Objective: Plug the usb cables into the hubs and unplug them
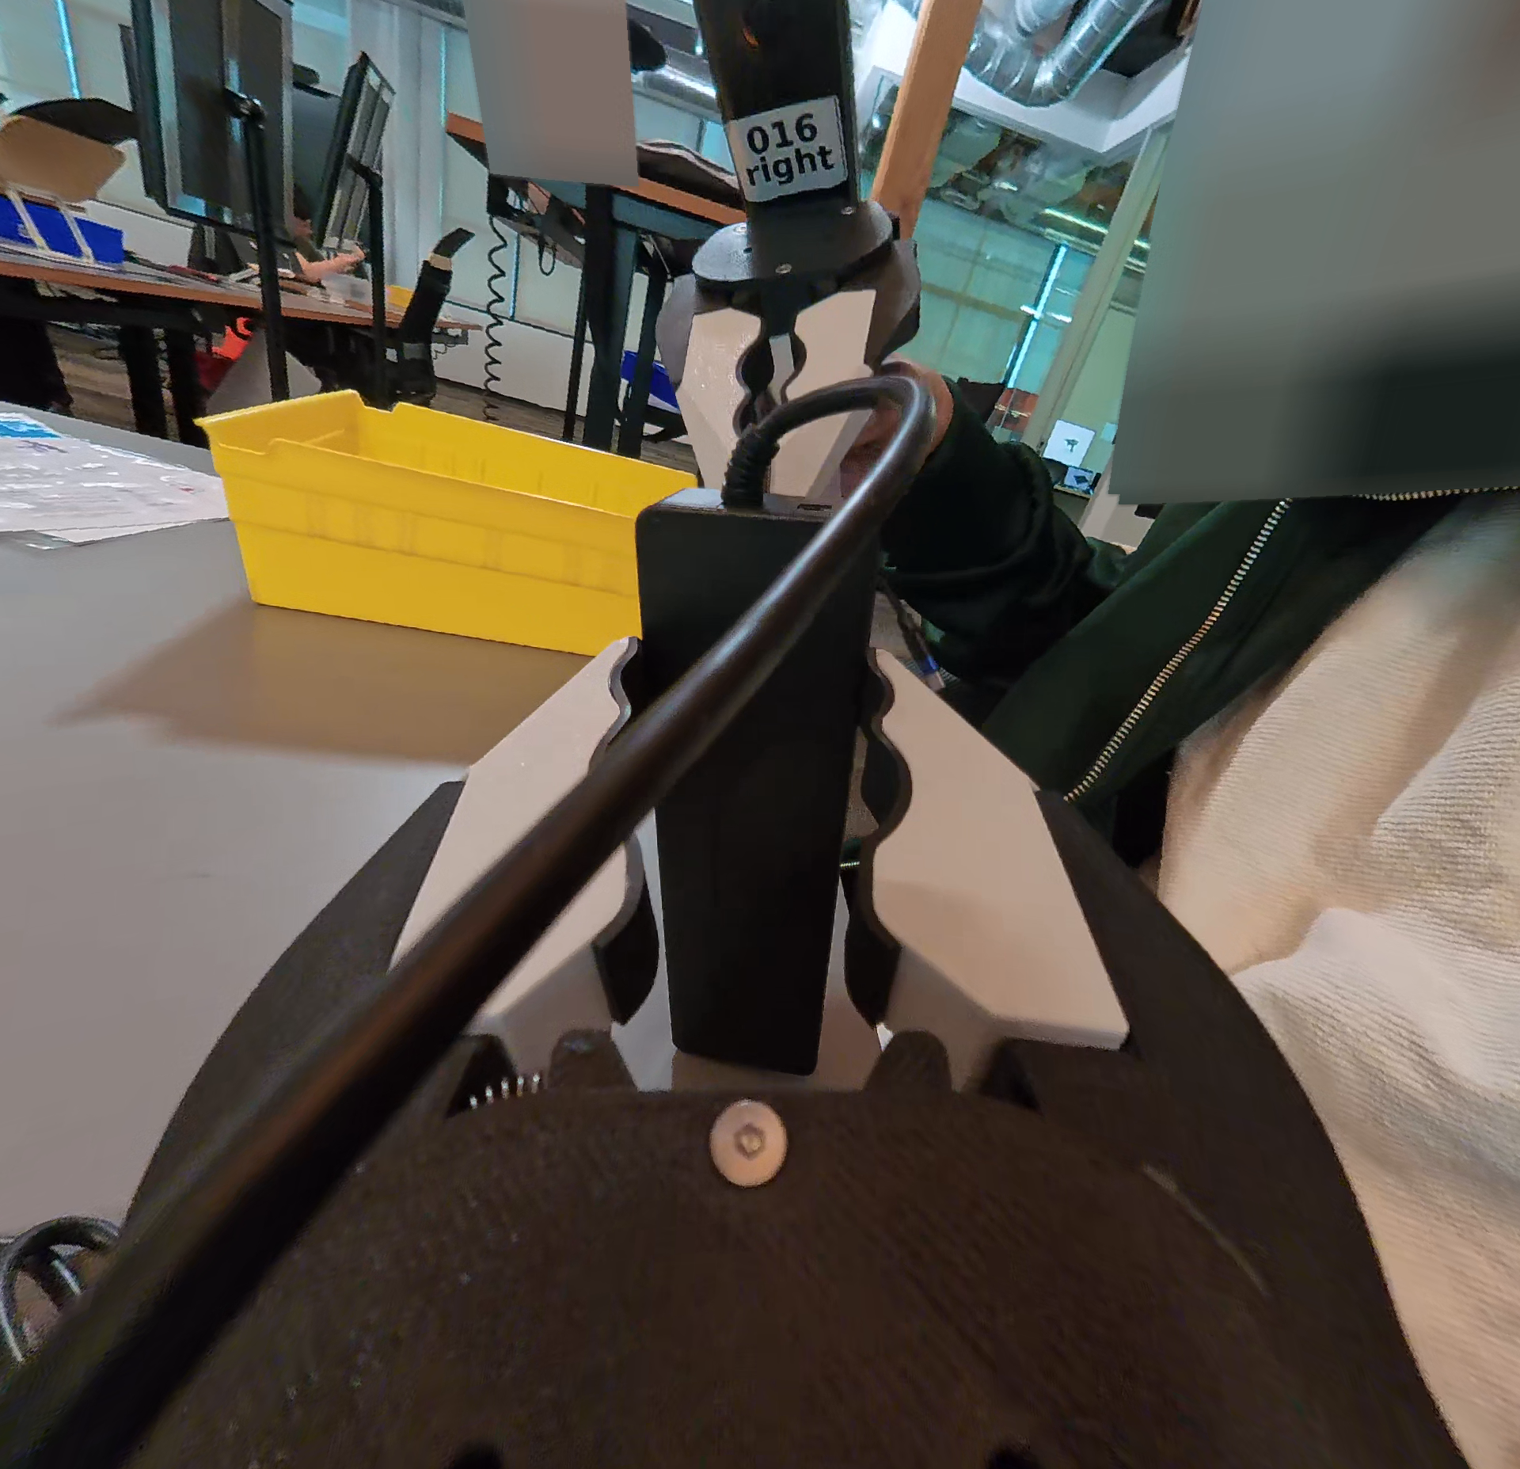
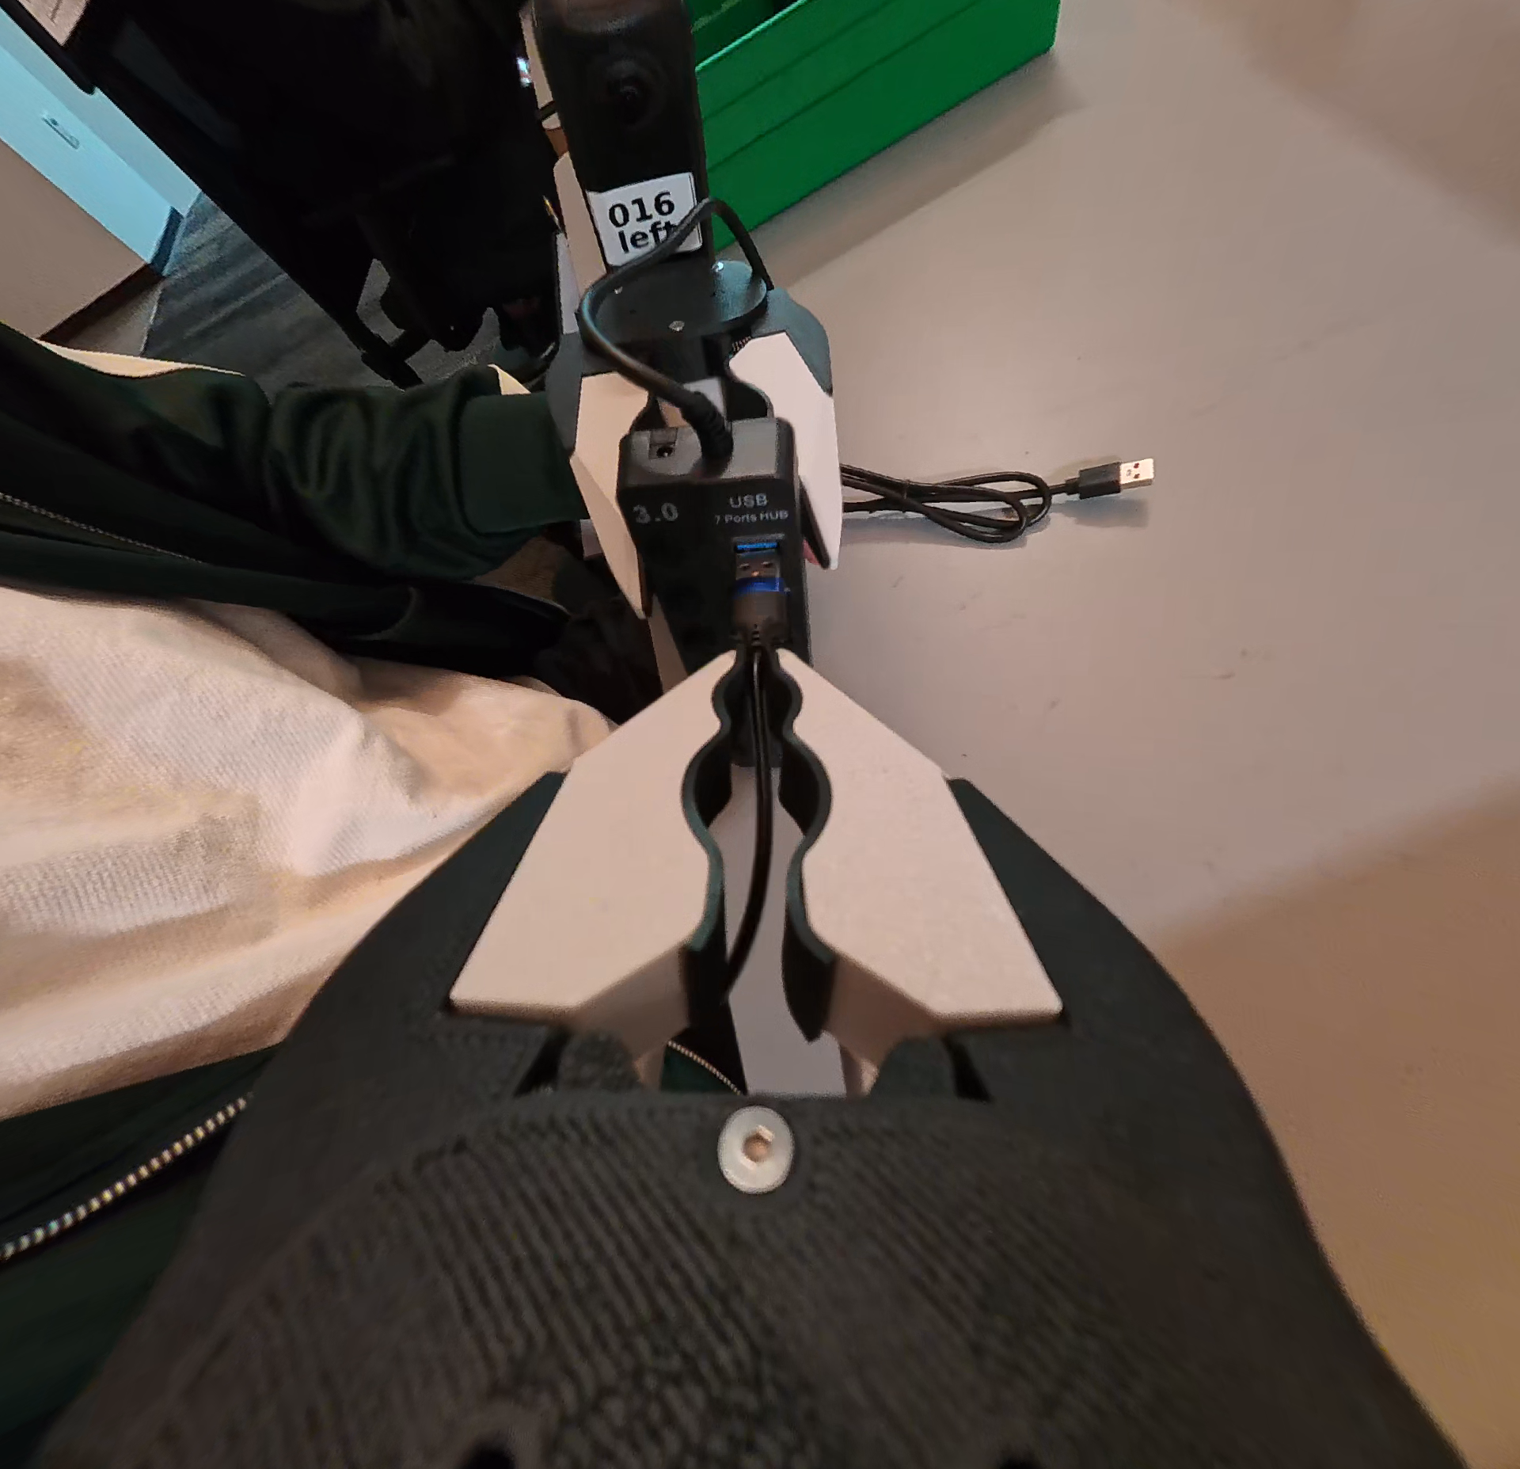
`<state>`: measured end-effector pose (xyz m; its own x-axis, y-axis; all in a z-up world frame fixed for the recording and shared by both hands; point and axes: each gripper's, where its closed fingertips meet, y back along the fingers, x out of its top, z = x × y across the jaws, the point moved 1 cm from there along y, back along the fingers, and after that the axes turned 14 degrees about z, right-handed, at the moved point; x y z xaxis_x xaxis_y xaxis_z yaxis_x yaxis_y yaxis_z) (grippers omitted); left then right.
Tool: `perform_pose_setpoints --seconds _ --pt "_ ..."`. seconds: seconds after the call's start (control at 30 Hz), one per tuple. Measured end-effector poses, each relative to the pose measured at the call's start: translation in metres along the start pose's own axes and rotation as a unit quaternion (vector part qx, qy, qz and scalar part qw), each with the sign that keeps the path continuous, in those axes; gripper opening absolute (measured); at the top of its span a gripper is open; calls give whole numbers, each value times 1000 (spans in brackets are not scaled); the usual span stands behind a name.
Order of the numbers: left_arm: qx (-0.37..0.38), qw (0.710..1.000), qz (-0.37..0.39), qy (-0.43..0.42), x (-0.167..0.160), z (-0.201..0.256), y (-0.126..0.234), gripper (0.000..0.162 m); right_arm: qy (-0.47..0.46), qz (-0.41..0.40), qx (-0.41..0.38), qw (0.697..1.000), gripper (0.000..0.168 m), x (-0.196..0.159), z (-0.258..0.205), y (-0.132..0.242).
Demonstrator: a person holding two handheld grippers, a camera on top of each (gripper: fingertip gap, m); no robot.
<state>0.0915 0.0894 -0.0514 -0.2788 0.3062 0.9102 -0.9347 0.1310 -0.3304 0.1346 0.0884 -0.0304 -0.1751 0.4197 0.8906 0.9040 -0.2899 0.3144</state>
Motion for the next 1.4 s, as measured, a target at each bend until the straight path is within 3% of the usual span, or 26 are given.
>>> perform_pose_setpoints --seconds 0.9,1.4 --pt "7 999 35 22 9 -2 0 50 -26 51 23 998 2 7 0 -8" --pt "13 1000 10 17 0 -2 -1 49 -28 79 18 996 2 12 0 -12"
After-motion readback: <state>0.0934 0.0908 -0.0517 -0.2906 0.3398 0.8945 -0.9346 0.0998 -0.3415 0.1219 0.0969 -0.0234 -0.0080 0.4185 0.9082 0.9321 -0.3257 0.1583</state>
